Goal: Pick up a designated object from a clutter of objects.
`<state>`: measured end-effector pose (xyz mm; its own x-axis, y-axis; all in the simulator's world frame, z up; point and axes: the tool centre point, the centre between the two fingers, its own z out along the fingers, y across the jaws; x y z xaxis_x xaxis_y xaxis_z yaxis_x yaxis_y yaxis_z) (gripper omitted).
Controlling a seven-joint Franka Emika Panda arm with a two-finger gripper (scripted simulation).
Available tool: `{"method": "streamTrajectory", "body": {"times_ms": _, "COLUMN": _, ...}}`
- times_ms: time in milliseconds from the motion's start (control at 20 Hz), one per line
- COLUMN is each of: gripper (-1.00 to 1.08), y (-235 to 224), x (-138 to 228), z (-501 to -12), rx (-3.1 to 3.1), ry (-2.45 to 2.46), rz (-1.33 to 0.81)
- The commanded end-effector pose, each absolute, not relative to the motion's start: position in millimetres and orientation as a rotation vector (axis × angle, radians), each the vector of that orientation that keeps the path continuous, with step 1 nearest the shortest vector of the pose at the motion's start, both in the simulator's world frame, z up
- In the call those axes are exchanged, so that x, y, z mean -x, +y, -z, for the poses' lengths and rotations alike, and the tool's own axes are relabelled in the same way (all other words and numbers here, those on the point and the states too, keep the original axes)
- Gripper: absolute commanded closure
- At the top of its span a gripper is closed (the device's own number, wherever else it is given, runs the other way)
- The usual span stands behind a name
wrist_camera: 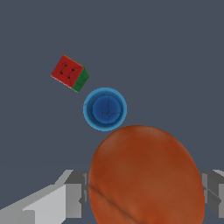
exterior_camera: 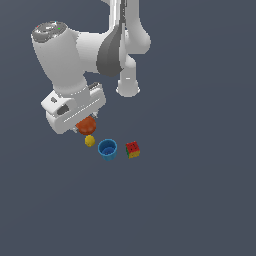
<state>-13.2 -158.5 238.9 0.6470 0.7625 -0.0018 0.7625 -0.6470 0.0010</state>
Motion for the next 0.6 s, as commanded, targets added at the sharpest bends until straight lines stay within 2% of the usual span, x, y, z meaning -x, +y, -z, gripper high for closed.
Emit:
{"method": "streamTrajectory", "body": {"times_ms": 0, "gripper": 1.08, "y": -161.2, "x": 4.0, "z": -263.2, "rx": -2.849, "ry": 1.319, "rz": 0.000}}
{"method": "streamTrajectory", "body": {"times_ms": 550, "gripper": 1.08, "y": -171.6, "x": -33.8, "z": -350.8, "rx": -2.849, "ry": 1.321, "rz": 0.000}}
